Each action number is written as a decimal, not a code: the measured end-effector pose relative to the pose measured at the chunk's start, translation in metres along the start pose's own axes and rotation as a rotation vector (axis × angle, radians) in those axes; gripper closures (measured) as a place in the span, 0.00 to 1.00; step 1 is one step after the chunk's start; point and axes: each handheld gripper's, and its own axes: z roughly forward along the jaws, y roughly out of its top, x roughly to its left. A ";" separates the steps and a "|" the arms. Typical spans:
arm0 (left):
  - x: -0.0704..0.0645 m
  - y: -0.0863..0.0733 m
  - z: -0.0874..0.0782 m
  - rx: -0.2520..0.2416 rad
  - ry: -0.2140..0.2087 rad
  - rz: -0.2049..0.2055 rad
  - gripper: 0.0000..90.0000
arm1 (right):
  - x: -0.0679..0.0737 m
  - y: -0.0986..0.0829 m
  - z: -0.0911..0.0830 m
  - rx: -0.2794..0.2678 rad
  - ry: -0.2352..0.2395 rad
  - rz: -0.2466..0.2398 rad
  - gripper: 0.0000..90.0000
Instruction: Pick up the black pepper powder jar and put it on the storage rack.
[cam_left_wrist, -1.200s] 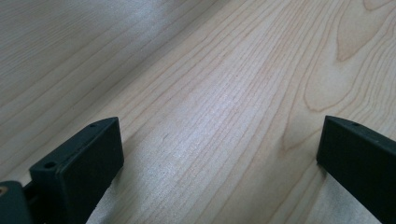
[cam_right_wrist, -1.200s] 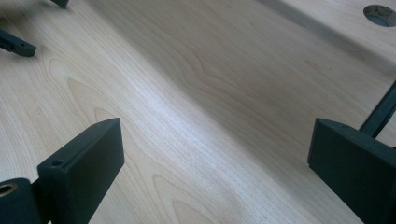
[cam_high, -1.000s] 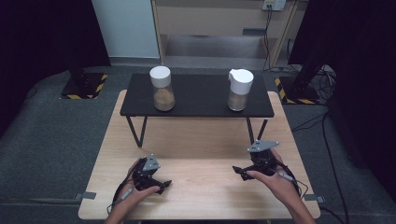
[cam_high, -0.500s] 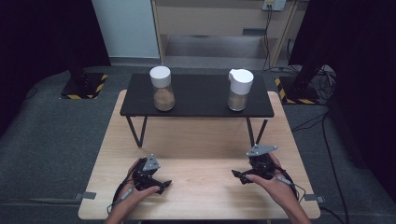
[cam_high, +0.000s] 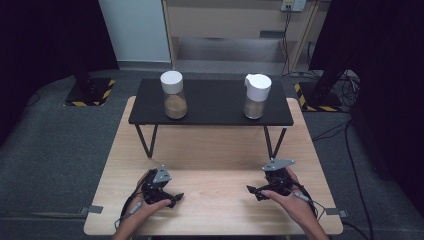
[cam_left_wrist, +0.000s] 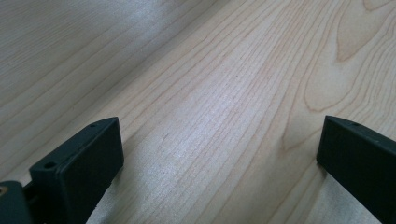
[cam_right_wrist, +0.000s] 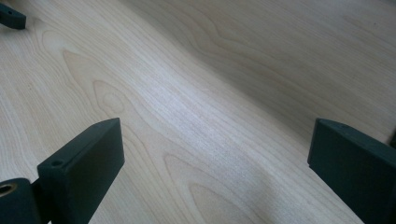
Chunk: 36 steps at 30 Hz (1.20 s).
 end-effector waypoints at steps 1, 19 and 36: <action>0.000 0.000 0.000 -0.001 -0.001 0.000 0.00 | 0.000 -0.001 0.001 -0.001 0.001 0.002 0.05; 0.000 0.000 0.000 0.000 0.000 0.000 0.00 | 0.003 -0.017 0.013 0.004 0.010 0.027 0.05; 0.000 0.000 0.000 0.000 0.001 0.000 0.00 | 0.011 -0.031 0.023 -0.013 0.013 0.033 0.05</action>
